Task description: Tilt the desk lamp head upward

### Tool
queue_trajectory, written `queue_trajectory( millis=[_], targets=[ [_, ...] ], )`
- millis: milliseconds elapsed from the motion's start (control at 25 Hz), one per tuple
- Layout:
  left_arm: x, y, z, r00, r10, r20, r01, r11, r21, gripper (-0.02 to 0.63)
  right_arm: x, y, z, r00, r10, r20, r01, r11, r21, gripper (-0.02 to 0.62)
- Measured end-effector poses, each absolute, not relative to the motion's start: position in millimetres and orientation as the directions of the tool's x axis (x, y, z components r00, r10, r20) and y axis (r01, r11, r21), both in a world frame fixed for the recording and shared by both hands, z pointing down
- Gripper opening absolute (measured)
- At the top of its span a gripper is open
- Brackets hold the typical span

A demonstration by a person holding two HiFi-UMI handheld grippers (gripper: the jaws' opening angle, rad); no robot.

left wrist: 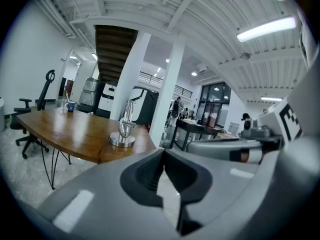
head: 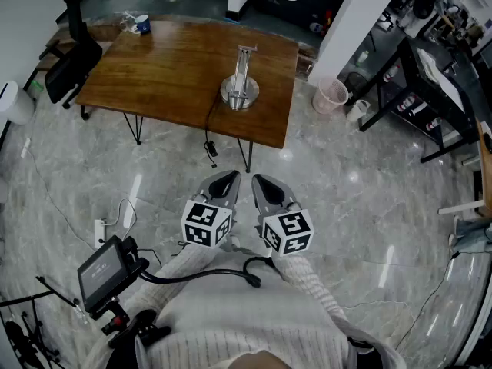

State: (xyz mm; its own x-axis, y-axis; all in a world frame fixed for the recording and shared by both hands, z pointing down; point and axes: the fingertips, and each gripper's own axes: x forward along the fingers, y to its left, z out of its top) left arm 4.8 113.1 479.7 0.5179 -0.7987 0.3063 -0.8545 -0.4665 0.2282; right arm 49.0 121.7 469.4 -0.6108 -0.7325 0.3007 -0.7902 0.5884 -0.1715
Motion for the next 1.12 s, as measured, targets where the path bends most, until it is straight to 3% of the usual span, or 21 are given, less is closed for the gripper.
queue_trajectory(
  millis=[240,600,840,1120],
  targets=[
    [0.9,95.7,467.5,0.504,-0.814,0.289,-0.863,-0.461,0.208,0.008,50.7,107.6,462.7,-0.605,-0.742,0.288,-0.795,0.585,-0.163,-0.002],
    [-25.0,-37.0,464.7,0.533,-0.797,0.285,-0.846,-0.507,0.164,0.008,29.0,-28.8,463.8,-0.571,-0.775,0.271,-0.82,0.55,-0.157,-0.002],
    [-32.5,-95.0,454.4,0.587,-0.758,0.284,-0.798,-0.602,0.043,0.008,29.6,-103.7,452.9,-0.521,-0.822,0.231,-0.853,0.505,-0.128,-0.002],
    [-52.4,-138.4,452.4,0.632,-0.719,0.288,-0.752,-0.659,0.005,0.008,27.6,-166.1,473.3,-0.524,-0.786,0.329,-0.851,0.504,-0.149,-0.002]
  ],
)
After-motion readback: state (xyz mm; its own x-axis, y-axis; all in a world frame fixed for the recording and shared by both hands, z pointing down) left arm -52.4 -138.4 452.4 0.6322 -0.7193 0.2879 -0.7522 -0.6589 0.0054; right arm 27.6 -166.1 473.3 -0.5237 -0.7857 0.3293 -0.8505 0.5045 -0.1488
